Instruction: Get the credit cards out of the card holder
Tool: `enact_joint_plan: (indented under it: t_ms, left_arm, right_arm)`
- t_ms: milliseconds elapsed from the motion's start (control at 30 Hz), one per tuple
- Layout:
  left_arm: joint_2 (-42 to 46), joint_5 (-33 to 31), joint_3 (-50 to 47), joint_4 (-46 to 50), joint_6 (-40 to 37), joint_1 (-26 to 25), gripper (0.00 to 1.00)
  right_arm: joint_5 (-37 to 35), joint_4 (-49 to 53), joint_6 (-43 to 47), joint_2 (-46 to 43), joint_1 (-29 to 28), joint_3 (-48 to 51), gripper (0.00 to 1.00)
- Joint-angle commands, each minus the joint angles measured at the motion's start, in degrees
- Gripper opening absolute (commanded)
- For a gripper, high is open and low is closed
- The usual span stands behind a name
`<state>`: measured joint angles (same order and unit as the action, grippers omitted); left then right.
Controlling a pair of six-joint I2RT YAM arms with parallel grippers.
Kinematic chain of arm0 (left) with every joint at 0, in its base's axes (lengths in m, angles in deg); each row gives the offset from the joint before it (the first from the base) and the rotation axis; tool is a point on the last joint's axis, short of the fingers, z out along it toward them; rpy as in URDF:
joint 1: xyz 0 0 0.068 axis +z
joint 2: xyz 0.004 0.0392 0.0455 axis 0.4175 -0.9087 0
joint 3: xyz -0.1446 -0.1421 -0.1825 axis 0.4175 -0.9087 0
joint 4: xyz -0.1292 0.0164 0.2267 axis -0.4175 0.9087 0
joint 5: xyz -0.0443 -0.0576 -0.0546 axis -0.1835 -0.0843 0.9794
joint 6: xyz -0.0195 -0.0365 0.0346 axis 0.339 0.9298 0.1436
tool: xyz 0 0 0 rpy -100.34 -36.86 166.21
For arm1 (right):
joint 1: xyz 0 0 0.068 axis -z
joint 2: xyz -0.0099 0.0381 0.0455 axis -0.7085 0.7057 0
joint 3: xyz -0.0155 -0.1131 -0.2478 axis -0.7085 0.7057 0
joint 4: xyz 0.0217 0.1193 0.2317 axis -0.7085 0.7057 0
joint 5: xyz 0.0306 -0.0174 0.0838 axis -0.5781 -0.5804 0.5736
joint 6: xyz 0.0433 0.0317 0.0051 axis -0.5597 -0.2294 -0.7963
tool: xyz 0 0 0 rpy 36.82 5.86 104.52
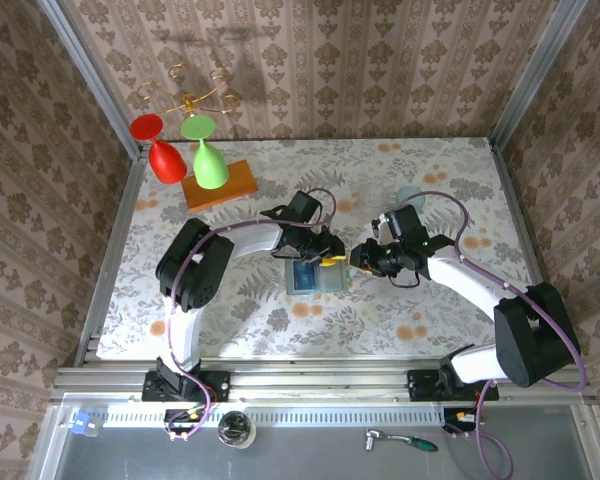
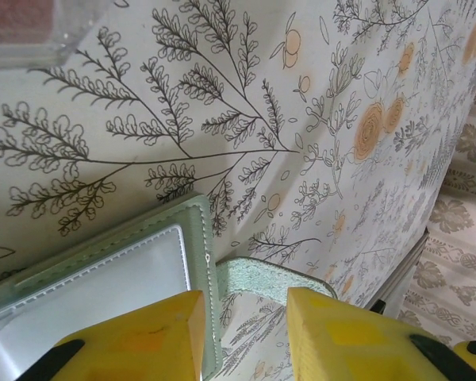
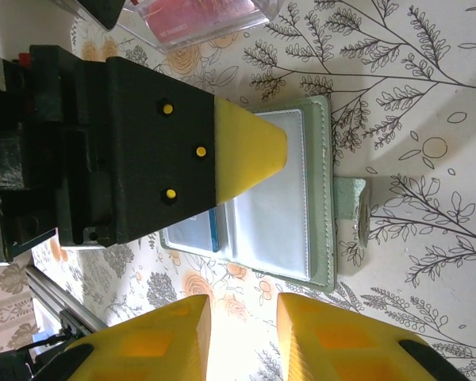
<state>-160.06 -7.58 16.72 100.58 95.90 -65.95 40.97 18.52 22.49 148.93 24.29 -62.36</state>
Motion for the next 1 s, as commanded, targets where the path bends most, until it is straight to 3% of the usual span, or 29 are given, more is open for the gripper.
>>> enact_joint_plan:
  t_ms: [0, 700, 967]
  left_arm:
    - [1.10, 0.59, -0.25, -0.35, 0.05, -0.11, 0.34]
    - [18.88, -5.48, -21.65, -5.93, 2.59, 5.37, 0.33]
    - [21.95, -5.94, -27.04, -8.08, 3.55, 8.53, 0.33]
  right_arm:
    - [0.44, 0.88, -0.61, 1.05, 0.16, -0.87, 0.30]
    - [4.48, -3.08, -1.95, 21.34, -9.11, -14.65, 0.29]
    - [3.92, -3.35, -1.72, 25.30, -9.94, -16.15, 0.29]
